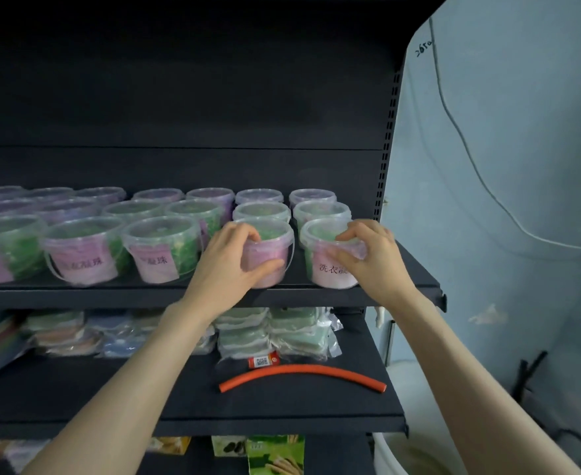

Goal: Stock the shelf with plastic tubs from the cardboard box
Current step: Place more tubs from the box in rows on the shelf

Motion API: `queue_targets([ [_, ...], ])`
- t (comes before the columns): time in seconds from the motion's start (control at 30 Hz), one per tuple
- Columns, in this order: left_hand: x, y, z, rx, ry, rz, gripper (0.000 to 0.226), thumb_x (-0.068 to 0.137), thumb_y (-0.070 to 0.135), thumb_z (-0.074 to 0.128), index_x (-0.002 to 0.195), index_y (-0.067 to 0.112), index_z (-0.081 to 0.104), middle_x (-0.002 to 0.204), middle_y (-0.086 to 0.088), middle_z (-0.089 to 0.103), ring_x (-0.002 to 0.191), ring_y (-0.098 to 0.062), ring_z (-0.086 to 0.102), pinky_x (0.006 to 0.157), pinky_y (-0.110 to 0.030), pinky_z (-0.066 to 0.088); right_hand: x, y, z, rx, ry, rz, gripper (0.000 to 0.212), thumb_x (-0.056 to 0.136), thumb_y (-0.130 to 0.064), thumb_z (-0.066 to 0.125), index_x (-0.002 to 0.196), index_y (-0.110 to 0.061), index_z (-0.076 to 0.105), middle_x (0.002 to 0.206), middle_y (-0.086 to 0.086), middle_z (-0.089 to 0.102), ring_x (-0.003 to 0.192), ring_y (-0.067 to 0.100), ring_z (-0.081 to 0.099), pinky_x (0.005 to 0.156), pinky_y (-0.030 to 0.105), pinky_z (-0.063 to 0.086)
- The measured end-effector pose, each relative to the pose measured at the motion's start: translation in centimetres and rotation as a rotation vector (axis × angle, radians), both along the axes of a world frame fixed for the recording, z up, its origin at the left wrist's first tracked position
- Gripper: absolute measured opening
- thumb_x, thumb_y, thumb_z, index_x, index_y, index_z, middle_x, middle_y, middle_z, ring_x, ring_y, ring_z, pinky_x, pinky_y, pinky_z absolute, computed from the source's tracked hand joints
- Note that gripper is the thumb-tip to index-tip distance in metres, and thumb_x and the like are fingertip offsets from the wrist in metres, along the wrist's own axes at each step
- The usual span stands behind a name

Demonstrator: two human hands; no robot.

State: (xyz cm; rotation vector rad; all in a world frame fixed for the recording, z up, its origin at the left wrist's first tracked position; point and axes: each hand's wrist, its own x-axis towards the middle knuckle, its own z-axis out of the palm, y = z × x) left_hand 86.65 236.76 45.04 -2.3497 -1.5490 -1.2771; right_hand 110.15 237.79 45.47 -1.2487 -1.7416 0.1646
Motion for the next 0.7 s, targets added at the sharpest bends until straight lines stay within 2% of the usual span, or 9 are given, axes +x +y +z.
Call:
queue_targets([
  [0.07,-0.3,0.5,-0.1,0.023,0.055,-0.007,0.042,0.081,0.045,0.061,0.113,0.019,0.054,0.11,0.004,0.044,0.101,-0.012,0.041,0.083,-0.028,0.035,-0.6,-0.2,-0.2,0.038,0.002,-0.072,0.026,0.078,-0.033,0.075,0.096,-0.015,0.067,0.115,-0.004,0.044,0.113,0.017,0.028,0.087,0.017,0.025],
  [0.13,-0.4,0.7,-0.3,0.054,0.057,-0.038,0.033,0.087,0.029,0.062,0.118,0.018,0.058,0.109,0.002,0.043,0.102,-0.015,0.041,0.086,-0.029,0.035,-0.9,-0.3,-0.2,0.025,0.004,-0.093,0.021,0.081,-0.03,0.072,0.098,-0.019,0.067,0.111,-0.004,0.045,0.112,0.02,0.03,0.087,0.017,0.024],
  [0.2,-0.6,0.8,-0.5,0.066,0.037,-0.064,0.029,0.088,0.021,0.061,0.116,0.015,0.061,0.108,0.0,0.046,0.103,-0.018,0.044,0.086,-0.027,0.033,-0.9,-0.5,-0.3,-0.012,0.006,-0.088,0.017,0.086,-0.025,0.067,0.102,-0.021,0.065,0.11,-0.005,0.049,0.114,0.023,0.034,0.088,0.022,0.027],
  [0.33,-0.6,1.1,-0.9,0.116,0.04,-0.057,0.028,0.089,0.019,0.059,0.116,0.01,0.061,0.112,-0.007,0.052,0.105,-0.025,0.048,0.092,-0.035,0.038,-0.5,-0.6,-0.4,-0.026,0.014,-0.1,0.019,0.089,-0.019,0.061,0.108,-0.018,0.06,0.112,-0.007,0.052,0.12,0.024,0.037,0.092,0.027,0.03],
  [0.43,0.1,0.9,-1.5,0.16,0.036,0.0,0.032,0.086,0.02,0.065,0.114,0.006,0.06,0.113,-0.012,0.052,0.107,-0.03,0.048,0.096,-0.042,0.039,-0.7,-0.4,-0.6,-0.05,0.019,-0.152,0.026,0.086,-0.026,0.063,0.11,-0.018,0.055,0.119,-0.003,0.05,0.119,0.024,0.035,0.087,0.028,0.032],
  [0.53,1.1,0.9,-1.7,0.172,0.014,0.056,0.041,0.077,0.024,0.074,0.111,0.005,0.059,0.112,-0.013,0.052,0.105,-0.032,0.049,0.092,-0.044,0.042,-1.1,0.0,-0.6,-0.056,0.009,-0.205,0.033,0.082,-0.034,0.066,0.107,-0.018,0.052,0.121,0.0,0.047,0.113,0.025,0.036,0.078,0.029,0.032],
  [0.7,1.6,1.5,-1.5,0.171,0.002,0.115,0.044,0.072,0.023,0.078,0.108,0.008,0.058,0.112,-0.012,0.052,0.105,-0.031,0.048,0.09,-0.042,0.042,-1.3,0.3,-0.8,-0.031,-0.003,-0.217,0.033,0.083,-0.039,0.064,0.106,-0.02,0.051,0.121,-0.002,0.045,0.113,0.026,0.034,0.079,0.029,0.03],
])
